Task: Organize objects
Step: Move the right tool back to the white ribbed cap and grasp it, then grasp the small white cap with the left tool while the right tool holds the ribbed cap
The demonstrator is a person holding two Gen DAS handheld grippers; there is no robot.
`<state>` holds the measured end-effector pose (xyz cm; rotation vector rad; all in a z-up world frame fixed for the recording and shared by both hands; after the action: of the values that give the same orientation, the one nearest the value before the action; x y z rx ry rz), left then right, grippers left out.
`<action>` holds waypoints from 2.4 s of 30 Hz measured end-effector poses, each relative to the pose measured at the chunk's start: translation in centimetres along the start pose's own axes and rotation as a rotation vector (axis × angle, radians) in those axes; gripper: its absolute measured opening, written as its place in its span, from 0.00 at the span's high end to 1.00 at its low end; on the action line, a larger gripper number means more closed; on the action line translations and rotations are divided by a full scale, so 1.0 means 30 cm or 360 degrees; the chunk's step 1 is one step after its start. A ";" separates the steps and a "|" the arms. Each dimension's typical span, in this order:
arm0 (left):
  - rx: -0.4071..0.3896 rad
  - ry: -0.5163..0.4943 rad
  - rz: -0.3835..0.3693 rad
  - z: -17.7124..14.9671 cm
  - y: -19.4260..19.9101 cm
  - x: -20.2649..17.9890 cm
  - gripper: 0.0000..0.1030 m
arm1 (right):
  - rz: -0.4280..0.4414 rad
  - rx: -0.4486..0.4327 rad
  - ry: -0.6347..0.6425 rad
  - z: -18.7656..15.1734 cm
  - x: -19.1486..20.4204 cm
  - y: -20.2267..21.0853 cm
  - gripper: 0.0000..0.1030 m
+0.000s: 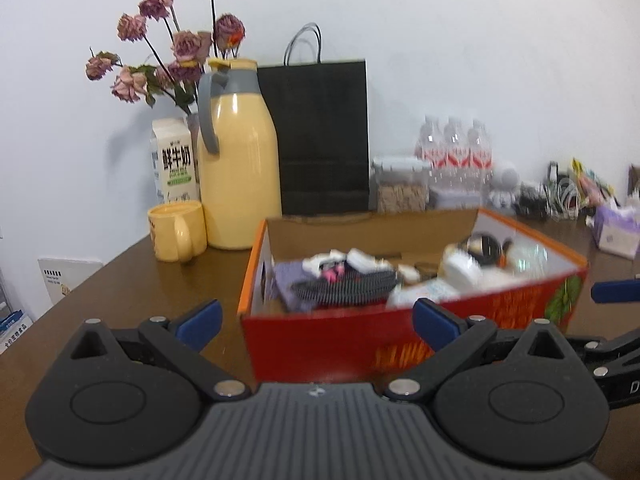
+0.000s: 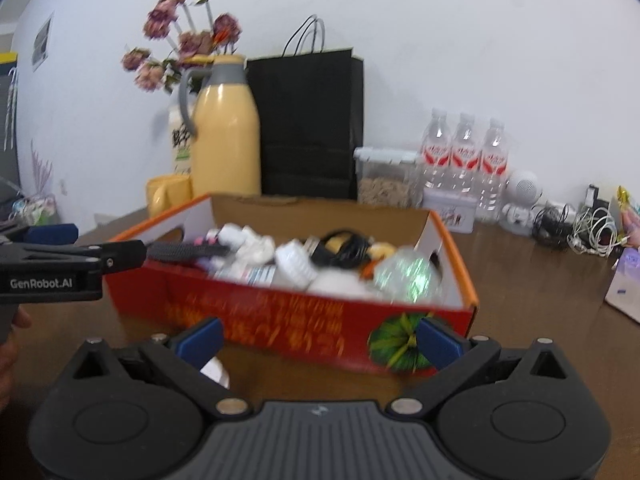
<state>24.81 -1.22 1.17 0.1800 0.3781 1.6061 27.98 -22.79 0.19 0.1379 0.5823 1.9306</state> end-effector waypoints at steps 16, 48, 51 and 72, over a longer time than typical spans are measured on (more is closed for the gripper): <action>0.0120 0.0052 0.0063 -0.060 0.025 0.099 0.00 | 0.0114 0.0224 0.0127 -0.066 0.118 -0.037 0.00; 0.0189 0.0147 0.0037 -0.065 -0.003 0.120 0.00 | 0.0323 0.0190 0.0132 0.004 0.181 -0.140 0.62; 0.0200 0.0144 0.0043 -0.068 -0.008 0.118 0.00 | 0.0286 0.0154 0.0111 0.003 0.166 -0.121 0.62; 0.0430 0.0007 -0.0028 -0.116 -0.079 -0.034 0.00 | 0.0037 0.0035 -0.0136 -0.046 -0.047 -0.020 0.62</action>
<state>25.91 -2.60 -2.78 0.3780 0.5985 1.5343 28.60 -24.31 -1.05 0.2405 0.5471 1.9313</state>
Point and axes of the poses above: each gripper's, at about its wrist camera, not at the fingertips, and y roughly against the way its jaws point, x to its left, z to its top, the point moved 2 cm from there along -y, roughly the way its jaws point, and after that the axes turned 10 degrees about y, right-handed, at the moved point
